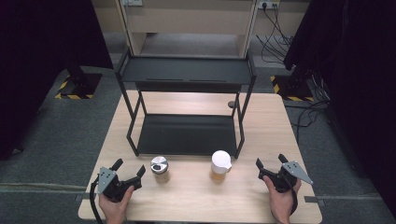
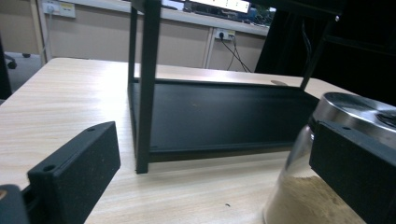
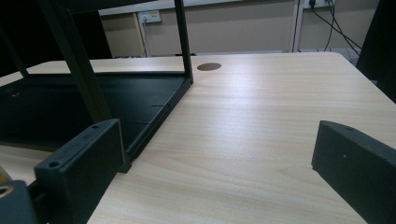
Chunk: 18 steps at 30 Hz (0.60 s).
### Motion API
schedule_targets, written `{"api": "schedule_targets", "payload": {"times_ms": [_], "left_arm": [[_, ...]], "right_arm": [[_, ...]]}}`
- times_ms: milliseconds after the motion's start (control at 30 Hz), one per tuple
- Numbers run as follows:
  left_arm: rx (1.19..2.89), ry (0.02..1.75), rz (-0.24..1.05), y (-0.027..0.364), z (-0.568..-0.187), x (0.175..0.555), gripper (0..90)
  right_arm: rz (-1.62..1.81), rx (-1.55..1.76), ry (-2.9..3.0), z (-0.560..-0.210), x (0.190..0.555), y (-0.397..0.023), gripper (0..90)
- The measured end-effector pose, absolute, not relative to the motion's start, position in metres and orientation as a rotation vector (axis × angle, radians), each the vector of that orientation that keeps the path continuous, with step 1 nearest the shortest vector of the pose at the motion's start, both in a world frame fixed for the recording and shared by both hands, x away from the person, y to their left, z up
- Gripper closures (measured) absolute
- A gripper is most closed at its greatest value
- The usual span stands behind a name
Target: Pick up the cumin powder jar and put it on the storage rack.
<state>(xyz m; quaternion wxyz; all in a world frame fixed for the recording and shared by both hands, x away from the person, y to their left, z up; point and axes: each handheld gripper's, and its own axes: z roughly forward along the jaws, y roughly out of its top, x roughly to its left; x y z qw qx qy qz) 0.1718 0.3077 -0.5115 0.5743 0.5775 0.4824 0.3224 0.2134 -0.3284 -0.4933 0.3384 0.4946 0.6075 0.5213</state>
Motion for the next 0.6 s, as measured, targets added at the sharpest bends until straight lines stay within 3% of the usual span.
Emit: {"api": "schedule_targets", "payload": {"times_ms": [600], "left_arm": [[1.370,1.043,0.735,0.3040,-0.5059,0.1659,1.3]], "right_arm": [[1.354,1.289,1.582,-0.4930,0.2134,-0.3278,2.5]]}}
